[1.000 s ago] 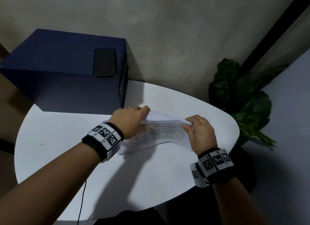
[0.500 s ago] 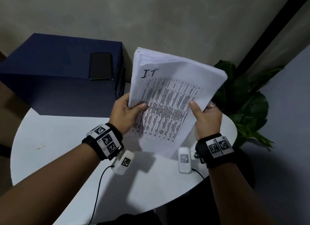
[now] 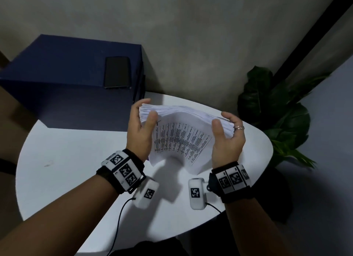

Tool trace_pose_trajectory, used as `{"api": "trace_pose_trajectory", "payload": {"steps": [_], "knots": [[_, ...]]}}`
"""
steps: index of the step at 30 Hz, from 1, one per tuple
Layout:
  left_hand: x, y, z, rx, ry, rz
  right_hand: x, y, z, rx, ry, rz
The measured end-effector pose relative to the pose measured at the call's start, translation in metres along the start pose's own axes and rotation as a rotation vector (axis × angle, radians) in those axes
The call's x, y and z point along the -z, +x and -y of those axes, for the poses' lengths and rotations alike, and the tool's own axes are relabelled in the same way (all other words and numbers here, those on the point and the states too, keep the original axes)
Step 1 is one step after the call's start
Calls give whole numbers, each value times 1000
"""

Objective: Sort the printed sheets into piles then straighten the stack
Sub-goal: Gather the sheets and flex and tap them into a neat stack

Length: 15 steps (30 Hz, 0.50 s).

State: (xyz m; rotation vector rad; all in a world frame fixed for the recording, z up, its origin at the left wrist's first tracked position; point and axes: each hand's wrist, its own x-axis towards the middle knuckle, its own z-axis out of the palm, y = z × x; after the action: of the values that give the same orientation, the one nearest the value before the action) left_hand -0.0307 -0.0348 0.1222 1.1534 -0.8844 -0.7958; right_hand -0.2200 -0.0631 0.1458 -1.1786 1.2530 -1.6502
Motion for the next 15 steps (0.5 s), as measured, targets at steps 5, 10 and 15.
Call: {"api": "trace_pose_trajectory", "payload": {"steps": [5,10,15], "knots": [[-6,19,-9,-55,111,-93,-8,9,3,-26,2,-96],[2,23,0,94,-96,3,4,4,-10,-53,35,109],[2,23,0,163,-236,121,7,1,-20,-138,0,155]]}}
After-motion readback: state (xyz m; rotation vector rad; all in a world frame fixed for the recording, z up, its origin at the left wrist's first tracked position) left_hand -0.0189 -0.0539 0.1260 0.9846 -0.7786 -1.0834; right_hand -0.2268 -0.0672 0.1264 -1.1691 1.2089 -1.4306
